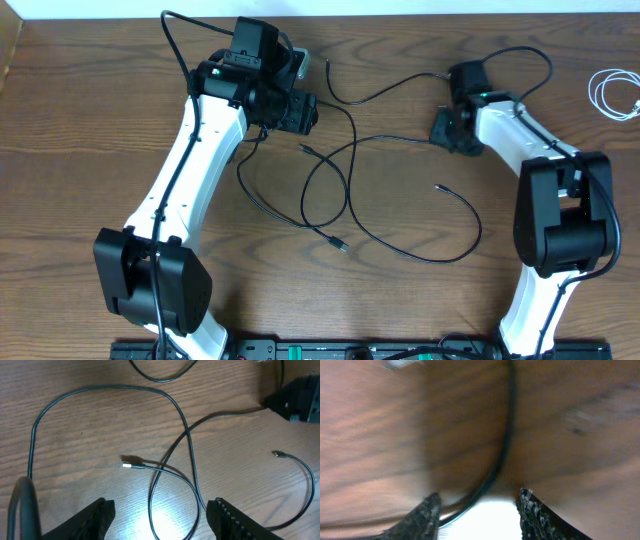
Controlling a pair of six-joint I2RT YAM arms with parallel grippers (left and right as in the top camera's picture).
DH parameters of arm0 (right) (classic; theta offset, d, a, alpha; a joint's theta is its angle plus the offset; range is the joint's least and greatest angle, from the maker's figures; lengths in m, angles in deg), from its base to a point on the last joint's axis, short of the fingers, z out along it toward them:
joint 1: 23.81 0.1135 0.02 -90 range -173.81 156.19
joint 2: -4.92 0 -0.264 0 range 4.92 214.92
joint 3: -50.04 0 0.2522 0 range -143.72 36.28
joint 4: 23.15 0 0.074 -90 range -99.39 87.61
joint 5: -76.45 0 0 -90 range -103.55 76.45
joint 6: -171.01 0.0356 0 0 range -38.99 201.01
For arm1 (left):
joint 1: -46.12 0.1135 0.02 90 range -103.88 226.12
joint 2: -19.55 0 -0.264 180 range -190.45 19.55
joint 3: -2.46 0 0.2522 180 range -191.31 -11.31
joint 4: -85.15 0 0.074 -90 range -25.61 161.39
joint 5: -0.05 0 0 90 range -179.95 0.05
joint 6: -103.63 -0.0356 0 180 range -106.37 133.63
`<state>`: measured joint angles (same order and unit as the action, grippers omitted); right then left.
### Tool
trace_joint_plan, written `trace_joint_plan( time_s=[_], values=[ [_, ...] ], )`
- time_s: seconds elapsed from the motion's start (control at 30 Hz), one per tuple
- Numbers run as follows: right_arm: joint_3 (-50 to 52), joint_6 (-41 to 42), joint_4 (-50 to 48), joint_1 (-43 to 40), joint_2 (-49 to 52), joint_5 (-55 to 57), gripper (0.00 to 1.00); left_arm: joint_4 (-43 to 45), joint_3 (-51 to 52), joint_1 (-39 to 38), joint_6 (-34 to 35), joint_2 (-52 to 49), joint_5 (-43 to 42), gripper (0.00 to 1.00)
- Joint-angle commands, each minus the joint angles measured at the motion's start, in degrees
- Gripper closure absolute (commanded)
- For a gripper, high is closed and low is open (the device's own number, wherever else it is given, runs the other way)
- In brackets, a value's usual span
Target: Untangle cables
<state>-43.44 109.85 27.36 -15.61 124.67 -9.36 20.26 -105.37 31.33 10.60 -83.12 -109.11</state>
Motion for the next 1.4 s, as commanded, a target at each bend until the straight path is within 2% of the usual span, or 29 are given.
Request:
trace_joint_plan(
  time_s=[0.0, 0.1, 0.37, 0.53, 0.67, 0.77, 1.0, 1.1, 1.27, 1.37],
  values=[
    [5.7, -3.4, 5.3, -0.3, 8.5, 11.4, 0.59, -0.4, 0.1, 0.2, 0.3, -0.6, 0.3, 0.35],
    [5.7, -6.5, 9.4, -0.5, 8.5, 13.6, 0.64, -0.4, 0.1, 0.2, 0.3, -0.6, 0.3, 0.35],
    [5.7, -6.6, 19.3, -5.3, 8.5, 11.5, 0.66, -1.5, 0.1, 0.2, 0.8, -0.6, 0.3, 0.35],
    [5.7, -7.2, 18.5, -9.5, 8.5, 4.8, 0.72, -1.4, 0.1, 0.2, 1.4, -0.6, 0.3, 0.35],
    [5.7, -15.5, 14.5, -10.9, 8.5, -8.2, 0.74, -1.4, 0.1, 0.2, 1.4, -0.9, 0.3, 0.35],
    [5.7, -17.6, 12.6, -10.6, 8.5, -16.8, 0.73, -1.0, 0.1, 0.2, 1.7, -1.4, 0.3, 0.35],
    [6.2, -17.6, 12.9, -9.3, 8.5, -20.9, 0.74, -1.0, 0.1, 0.2, 4.4, -3.0, 0.3, 0.35],
    [7.3, -17.6, 12.7, -8.3, 8.5, -20.5, 0.8, -1.0, 0.1, 0.2, 4.4, -3.9, 0.3, 0.35],
    [8.4, -17.5, 11.6, -6.1, 8.5, -14.4, 0.99, -1.0, 0.1, 0.2, 4.4, -4.7, 0.3, 0.35],
    [8.4, -17.5, 10.6, -5.0, 8.5, -13.9, 0.99, -1.0, 0.1, 0.2, 4.4, -4.7, 0.3, 0.35]
  ],
)
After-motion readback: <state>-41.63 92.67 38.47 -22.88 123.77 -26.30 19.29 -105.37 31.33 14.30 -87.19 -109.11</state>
